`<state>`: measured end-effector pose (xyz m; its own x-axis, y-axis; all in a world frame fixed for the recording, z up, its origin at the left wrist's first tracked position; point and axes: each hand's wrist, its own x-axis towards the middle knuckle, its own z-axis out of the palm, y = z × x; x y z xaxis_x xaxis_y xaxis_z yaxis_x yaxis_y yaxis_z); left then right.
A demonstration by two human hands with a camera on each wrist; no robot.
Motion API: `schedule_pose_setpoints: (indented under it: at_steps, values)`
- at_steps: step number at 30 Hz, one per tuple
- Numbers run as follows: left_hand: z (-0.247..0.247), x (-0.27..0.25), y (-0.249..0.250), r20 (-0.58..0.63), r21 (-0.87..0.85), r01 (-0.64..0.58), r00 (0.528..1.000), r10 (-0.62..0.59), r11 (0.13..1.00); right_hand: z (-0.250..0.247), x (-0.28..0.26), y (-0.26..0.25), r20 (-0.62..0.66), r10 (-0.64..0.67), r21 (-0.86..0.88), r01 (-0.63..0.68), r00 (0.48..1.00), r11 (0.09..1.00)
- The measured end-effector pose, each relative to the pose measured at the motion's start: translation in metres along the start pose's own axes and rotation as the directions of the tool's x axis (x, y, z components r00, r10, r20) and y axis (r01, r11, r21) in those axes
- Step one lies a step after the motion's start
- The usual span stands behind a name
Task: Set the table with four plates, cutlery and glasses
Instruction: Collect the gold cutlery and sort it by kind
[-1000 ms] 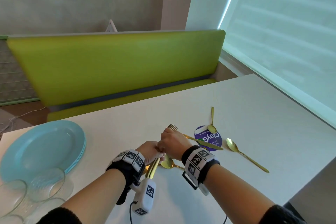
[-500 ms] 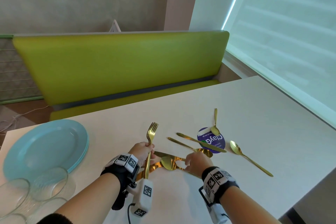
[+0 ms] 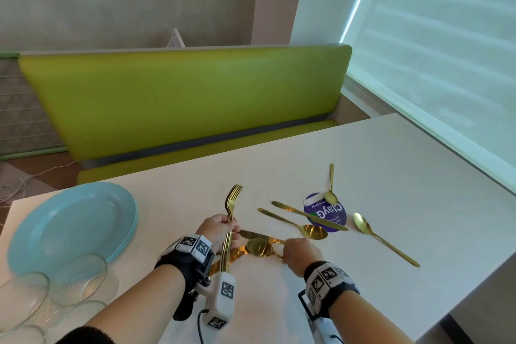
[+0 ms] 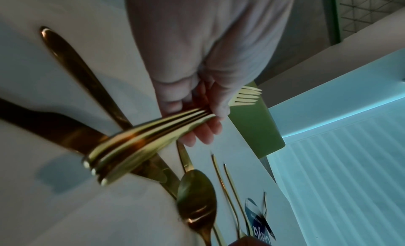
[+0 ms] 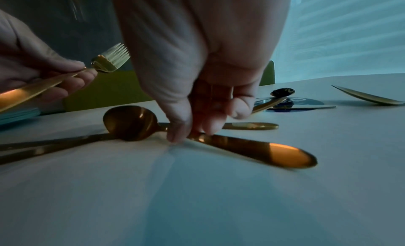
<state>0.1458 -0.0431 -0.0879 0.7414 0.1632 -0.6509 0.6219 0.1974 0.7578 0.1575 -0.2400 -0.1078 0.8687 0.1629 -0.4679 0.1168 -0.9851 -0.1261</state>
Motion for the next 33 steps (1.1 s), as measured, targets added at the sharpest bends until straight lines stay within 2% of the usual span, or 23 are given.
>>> schedule_pose_setpoints:
  at_steps: [2,4,8,10,12,17,21,28,33]
  values:
    - [-0.001,0.000,0.001,-0.017,-0.027,-0.007,1.000,0.006,1.000,-0.003,0.002,0.001,-0.026,0.006,0.189,-0.001,1.000,0.982]
    - [-0.001,0.000,0.003,-0.038,-0.068,-0.006,0.999,0.003,0.998,-0.008,0.007,0.002,-0.037,0.035,0.437,-0.016,0.999,0.899]
    - [0.002,-0.002,0.002,-0.037,-0.124,0.010,0.999,-0.014,0.992,-0.023,0.009,-0.007,0.027,0.004,0.821,-0.025,1.000,0.570]
    - [0.009,-0.004,0.002,-0.004,-0.120,0.016,1.000,-0.017,0.993,-0.026,0.011,-0.014,0.071,-0.034,0.916,-0.052,0.997,0.398]
    - [0.016,-0.006,0.002,0.035,-0.111,0.021,0.999,-0.017,0.994,-0.027,0.013,-0.022,0.110,-0.070,0.945,-0.082,0.992,0.317]
    - [0.026,-0.011,0.002,0.103,-0.059,0.019,0.995,-0.013,0.998,-0.023,0.016,-0.036,0.162,-0.119,0.949,-0.121,0.980,0.292]
    - [0.028,-0.009,0.000,0.095,-0.060,0.018,0.995,-0.012,0.998,-0.021,0.013,-0.042,0.140,-0.084,0.948,-0.109,0.987,0.299]
    - [0.031,-0.008,0.001,0.116,-0.039,0.044,0.992,-0.039,0.998,-0.025,0.015,-0.046,0.112,-0.062,0.901,-0.075,0.992,0.428]
    - [0.030,0.002,0.004,0.048,-0.031,0.050,0.998,-0.049,0.998,-0.038,0.024,-0.046,0.115,-0.115,0.820,-0.029,0.987,0.571]
